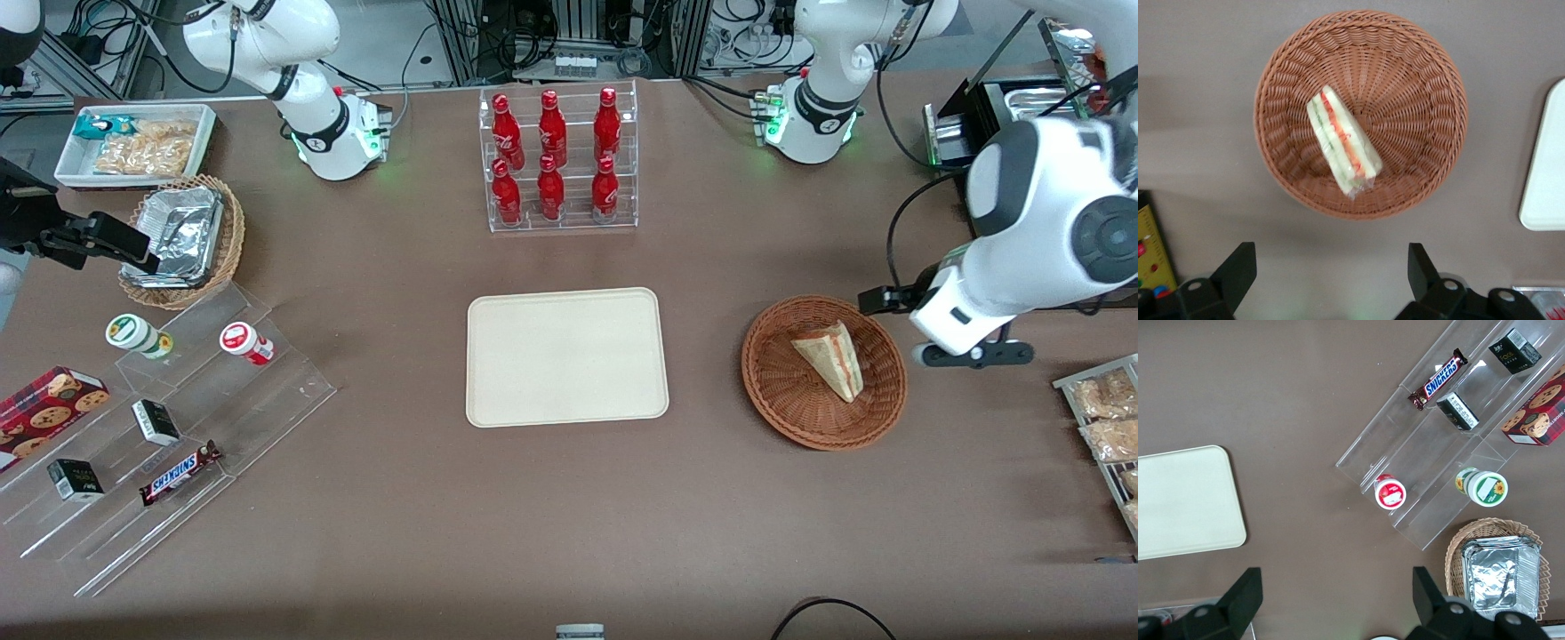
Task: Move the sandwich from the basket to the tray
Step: 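Move the left gripper over the wrapped sandwich in the wicker basket, then lower the left gripper and close it on the sandwich, then lift the sandwich and carry it with the left gripper over the beige tray, then lower the sandwich onto the tray and open the left gripper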
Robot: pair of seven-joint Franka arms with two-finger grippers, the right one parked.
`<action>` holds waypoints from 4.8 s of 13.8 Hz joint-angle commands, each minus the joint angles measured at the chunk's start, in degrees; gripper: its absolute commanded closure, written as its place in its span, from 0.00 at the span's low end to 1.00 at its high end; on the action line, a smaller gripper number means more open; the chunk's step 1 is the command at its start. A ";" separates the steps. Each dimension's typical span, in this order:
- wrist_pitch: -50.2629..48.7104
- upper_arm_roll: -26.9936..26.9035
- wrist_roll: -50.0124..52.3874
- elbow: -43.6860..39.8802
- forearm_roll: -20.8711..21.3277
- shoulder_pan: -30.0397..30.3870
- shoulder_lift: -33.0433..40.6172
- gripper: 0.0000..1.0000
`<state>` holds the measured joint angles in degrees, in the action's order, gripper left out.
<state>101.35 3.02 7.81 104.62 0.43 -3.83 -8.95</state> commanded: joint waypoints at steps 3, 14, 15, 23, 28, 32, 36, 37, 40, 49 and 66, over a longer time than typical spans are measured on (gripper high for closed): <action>12.01 -0.03 5.54 8.83 0.88 -0.56 -0.81 0.00; 27.67 0.06 43.57 23.26 0.88 -0.74 2.80 0.00; 29.06 0.06 47.18 23.61 0.88 -1.52 2.54 0.00; 35.05 -0.12 48.09 25.55 0.97 -1.44 -0.88 0.00; 39.10 -0.20 47.91 25.72 0.97 -1.18 -4.49 0.25; 34.11 -0.29 44.69 25.55 0.89 -1.27 -2.57 0.91; 23.84 0.06 38.53 19.24 0.88 -1.88 -0.19 0.92; 19.80 0.32 37.21 16.43 0.80 -2.58 -0.54 0.92; 14.32 0.94 28.61 10.53 0.71 -8.19 -3.08 0.92; 14.93 0.94 37.34 -8.79 -1.84 -26.56 -19.94 0.90; 17.65 0.85 55.56 -28.51 -1.93 -40.73 -37.45 0.90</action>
<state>118.99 4.69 61.64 78.16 -1.03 -43.22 -45.04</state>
